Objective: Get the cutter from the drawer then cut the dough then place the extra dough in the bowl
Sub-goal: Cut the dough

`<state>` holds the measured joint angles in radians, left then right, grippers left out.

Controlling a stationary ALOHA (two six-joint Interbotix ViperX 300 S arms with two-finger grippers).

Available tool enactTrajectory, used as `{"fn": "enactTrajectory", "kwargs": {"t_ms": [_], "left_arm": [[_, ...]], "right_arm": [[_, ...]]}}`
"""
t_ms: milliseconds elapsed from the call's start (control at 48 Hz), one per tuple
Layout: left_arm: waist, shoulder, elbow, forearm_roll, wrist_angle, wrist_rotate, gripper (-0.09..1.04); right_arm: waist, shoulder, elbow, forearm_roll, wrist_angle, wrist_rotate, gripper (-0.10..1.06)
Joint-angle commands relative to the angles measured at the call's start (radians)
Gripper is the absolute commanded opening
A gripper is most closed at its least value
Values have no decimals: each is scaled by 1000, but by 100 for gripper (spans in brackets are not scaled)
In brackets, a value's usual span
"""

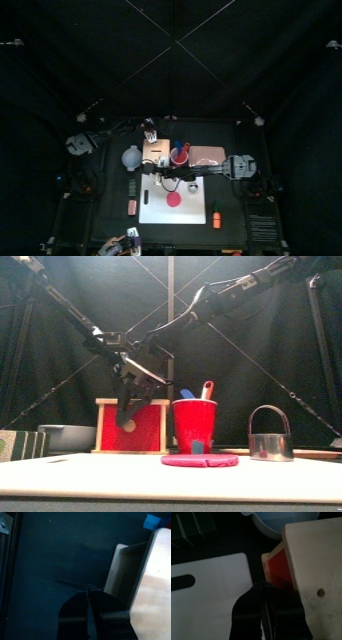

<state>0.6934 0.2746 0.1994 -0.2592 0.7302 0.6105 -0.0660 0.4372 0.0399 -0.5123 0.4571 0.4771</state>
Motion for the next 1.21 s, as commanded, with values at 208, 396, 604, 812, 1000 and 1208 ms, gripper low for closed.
{"fn": "enactTrajectory", "kwargs": {"t_ms": [208,396,604,812,1000,1208], "left_arm": [[34,-63,-14,0,-140,-23,43],[55,-114,2,-11,-212,-49,43],[61,-183,58,-49,-304,-49,43],[55,-264,146,-107,-394,-49,43],[-40,-337,264,-172,-583,-48,43],[-189,-410,397,-235,-802,-49,43]], "right_arm": [[75,-120,-75,44,66,0,29],[107,-221,-8,84,112,2,29],[112,-364,160,198,196,2,29],[112,-492,310,249,264,3,29],[112,-565,413,273,348,-2,29],[104,-618,495,321,364,-11,30]]}}
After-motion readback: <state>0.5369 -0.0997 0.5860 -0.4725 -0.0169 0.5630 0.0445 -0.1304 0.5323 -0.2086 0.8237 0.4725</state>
